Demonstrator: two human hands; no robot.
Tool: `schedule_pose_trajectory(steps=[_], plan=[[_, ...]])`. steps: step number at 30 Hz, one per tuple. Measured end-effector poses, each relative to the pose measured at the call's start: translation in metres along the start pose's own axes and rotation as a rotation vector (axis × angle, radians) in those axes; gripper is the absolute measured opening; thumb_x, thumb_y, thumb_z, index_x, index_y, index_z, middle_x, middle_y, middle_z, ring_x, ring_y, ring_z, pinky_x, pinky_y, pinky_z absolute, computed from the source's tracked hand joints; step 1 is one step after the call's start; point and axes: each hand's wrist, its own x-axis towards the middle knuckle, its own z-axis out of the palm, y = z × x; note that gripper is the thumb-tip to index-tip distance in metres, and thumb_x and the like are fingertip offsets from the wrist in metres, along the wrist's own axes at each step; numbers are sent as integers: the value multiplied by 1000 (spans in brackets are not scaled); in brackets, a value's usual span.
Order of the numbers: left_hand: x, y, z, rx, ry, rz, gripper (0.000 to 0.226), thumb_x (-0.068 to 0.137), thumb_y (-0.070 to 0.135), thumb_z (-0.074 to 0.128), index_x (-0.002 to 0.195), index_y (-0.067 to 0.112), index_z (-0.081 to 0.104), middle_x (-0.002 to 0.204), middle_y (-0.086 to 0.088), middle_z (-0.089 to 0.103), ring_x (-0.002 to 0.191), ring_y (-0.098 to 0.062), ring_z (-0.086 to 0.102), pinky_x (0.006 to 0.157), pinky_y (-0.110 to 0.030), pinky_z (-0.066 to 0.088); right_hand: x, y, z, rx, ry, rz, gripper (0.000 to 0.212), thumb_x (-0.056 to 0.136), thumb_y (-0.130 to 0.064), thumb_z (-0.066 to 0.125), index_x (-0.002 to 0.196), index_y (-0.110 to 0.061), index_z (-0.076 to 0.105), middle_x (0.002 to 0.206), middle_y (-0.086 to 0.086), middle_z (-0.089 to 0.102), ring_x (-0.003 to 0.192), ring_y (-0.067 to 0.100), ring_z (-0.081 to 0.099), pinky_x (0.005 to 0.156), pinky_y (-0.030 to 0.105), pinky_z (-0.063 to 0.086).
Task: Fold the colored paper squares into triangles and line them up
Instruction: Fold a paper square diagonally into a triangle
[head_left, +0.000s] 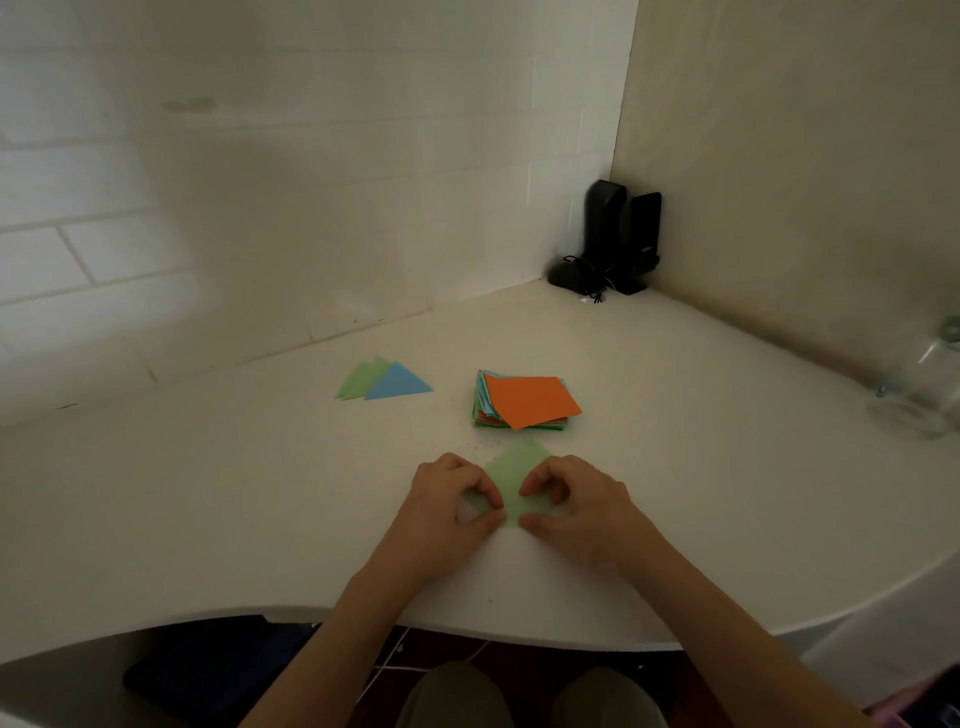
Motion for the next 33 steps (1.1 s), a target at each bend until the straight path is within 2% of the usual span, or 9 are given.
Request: schedule_pose_trajectory(steps=[5,7,10,13,15,18,23,28,33], plan=[[1,-7,-6,-42,-67,22,23,78,20,71,89,38,62,97,12,53,93,-3,47,81,-8,31,-4,4,-10,52,-83,-62,18,76,-35,73,82,-48,62,97,-16,56,88,-3,54,89,24,42],[1,-9,-11,-31,-126,43,24,78,26,66,95,41,58,102,14,52,100,-6,48,85,-12,32,-4,1,-5,-7,-62,-43,8,78,-47,67,84,-46,62,100,-17,52,91,-3,52,94,27,36],[-3,-8,-19,-28,-205,69,36,70,42,51,105,45,51,110,20,48,108,-3,44,91,-9,30,-6,-6,8,-188,0,-49,14,84,-54,56,90,-42,59,105,-18,42,102,1,43,92,30,24],[-11,-4,-20,-18,-201,116,52,66,43,45,117,37,54,122,24,45,115,-3,38,95,-5,24,-6,-10,11,-257,-10,-80,21,91,-49,47,99,-33,60,110,-13,41,107,7,39,90,31,22],[-14,-2,-17,44,-152,179,55,69,40,45,120,27,57,127,21,47,118,-5,38,100,-12,27,-4,-10,4,-219,-63,-99,16,93,-45,46,95,-33,56,106,-13,41,104,7,39,91,31,25],[-12,-3,-11,215,-74,287,40,76,30,46,111,23,63,116,11,60,105,-11,49,89,-29,42,1,-8,-11,-177,-154,-136,10,91,-42,52,86,-35,52,100,-14,48,96,7,45,95,37,35],[-16,5,-2,260,36,347,22,87,25,46,90,19,67,94,5,62,83,-11,49,72,-24,40,-7,5,-13,-92,15,-254,14,81,-40,68,89,-34,57,92,-20,56,89,0,54,87,34,45],[-19,9,4,178,77,265,18,84,29,52,83,18,66,88,7,61,83,-9,54,73,-21,41,-18,19,-9,-124,71,-335,40,75,-67,52,83,-32,68,94,-22,61,90,-5,56,86,27,46],[-16,6,-1,86,129,158,35,75,49,53,77,17,68,83,9,63,81,-7,54,73,-19,41,-18,21,6,-118,216,-300,30,78,-58,52,77,-31,65,90,-22,56,86,-2,54,81,38,48]])
